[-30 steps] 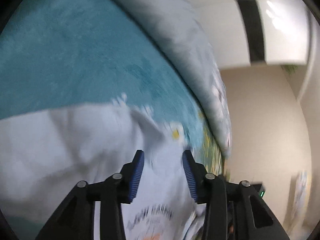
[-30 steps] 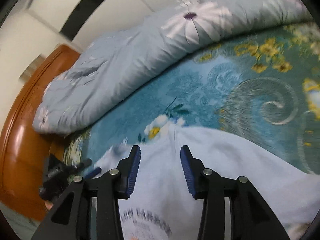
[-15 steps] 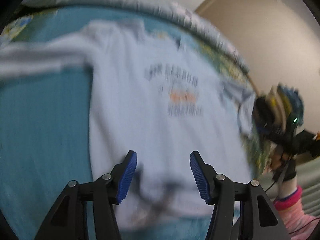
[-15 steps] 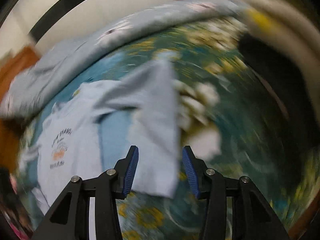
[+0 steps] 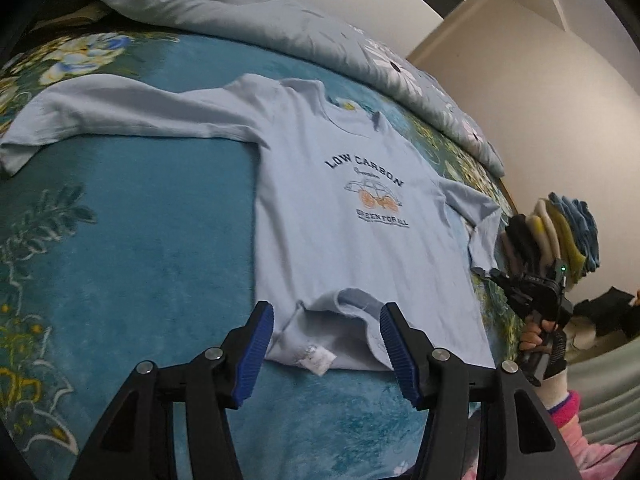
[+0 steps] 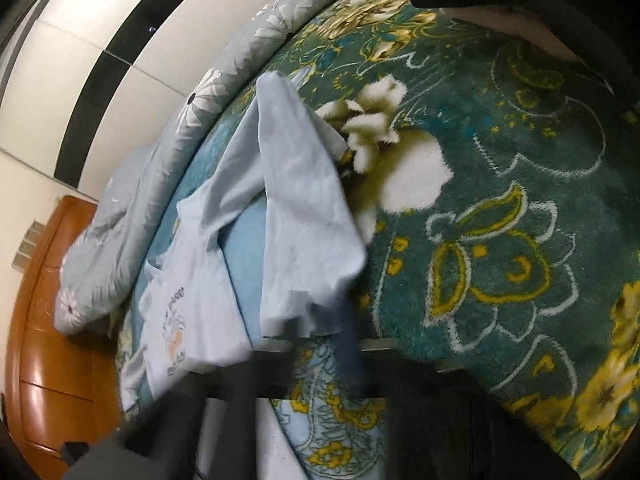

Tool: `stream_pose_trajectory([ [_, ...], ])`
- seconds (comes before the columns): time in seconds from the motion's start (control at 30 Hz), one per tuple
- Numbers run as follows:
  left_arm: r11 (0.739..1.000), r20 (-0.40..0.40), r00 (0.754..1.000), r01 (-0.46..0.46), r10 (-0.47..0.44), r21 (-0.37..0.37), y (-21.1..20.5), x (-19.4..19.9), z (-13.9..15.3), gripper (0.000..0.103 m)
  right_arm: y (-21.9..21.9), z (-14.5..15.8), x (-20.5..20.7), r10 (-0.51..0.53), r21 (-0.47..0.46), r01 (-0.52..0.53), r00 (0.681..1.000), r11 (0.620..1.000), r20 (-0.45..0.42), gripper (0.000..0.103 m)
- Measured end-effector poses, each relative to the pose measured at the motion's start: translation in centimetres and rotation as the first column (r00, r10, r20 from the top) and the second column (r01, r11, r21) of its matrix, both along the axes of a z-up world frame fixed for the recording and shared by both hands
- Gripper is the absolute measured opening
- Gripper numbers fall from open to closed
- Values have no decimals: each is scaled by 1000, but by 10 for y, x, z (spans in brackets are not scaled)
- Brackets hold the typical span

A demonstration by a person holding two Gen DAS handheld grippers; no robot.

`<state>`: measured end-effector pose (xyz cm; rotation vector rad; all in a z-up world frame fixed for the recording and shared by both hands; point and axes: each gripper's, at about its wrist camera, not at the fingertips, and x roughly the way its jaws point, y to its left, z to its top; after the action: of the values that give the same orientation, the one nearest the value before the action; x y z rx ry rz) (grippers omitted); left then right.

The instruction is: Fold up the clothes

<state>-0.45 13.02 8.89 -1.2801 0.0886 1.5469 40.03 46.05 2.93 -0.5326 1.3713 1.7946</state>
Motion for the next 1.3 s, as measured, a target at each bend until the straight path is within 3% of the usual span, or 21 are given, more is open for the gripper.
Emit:
stream_pose_trajectory([
  [0.1, 1000, 3, 1000, -21, 21, 1, -4, -3, 0, 59, 7, 17, 8, 0, 43, -4, 995, 999, 101, 3],
  [0.2, 999, 8, 999, -48, 48, -7, -3, -9, -5, 59, 17, 56, 26, -65, 172, 23, 968, 985, 243, 3],
  [0.37, 995, 15, 995, -102, 102, -16, 1, -17, -12, 59, 45, 113, 42, -215, 366, 37, 863, 930, 457, 3],
  [0.53, 974, 6, 974, -225, 225, -22, -17, -39, -17, 59, 64, 119, 36, -290, 426, 5, 741, 905, 606, 3],
  [0.6, 958, 7, 958, -286, 286, -23, -27, -51, -19, 59, 67, 115, 33, -296, 430, -1, 723, 903, 624, 3],
  [0.7, 911, 44, 910, -411, 411, -11, -47, -80, -24, 59, 63, 113, 22, -279, 445, -40, 729, 894, 625, 8],
  [0.8, 856, 47, 856, -516, 516, 3, -62, -111, -26, 60, 50, 116, 12, -290, 474, -61, 720, 878, 630, 32],
  [0.87, 814, 59, 814, -580, 578, 17, -70, -136, -28, 60, 34, 124, 6, -323, 530, -92, 702, 843, 635, 39],
  [0.93, 767, 122, 764, -641, 634, 27, -77, -164, -36, 60, 15, 131, -5, -347, 582, -136, 687, 801, 638, 43],
  [1.07, 657, 293, 634, -754, 716, 26, -89, -219, -59, 60, -20, 127, -28, -249, 588, -229, 746, 776, 618, 44],
  [1.17, 613, 315, 583, -790, 749, 3, -89, -246, -70, 60, -39, 115, -41, -163, 556, -267, 780, 787, 604, 44],
  [1.3, 571, 383, 522, -821, 762, -18, -89, -265, -84, 60, -52, 92, -52, -82, 497, -234, 842, 835, 534, 44],
])
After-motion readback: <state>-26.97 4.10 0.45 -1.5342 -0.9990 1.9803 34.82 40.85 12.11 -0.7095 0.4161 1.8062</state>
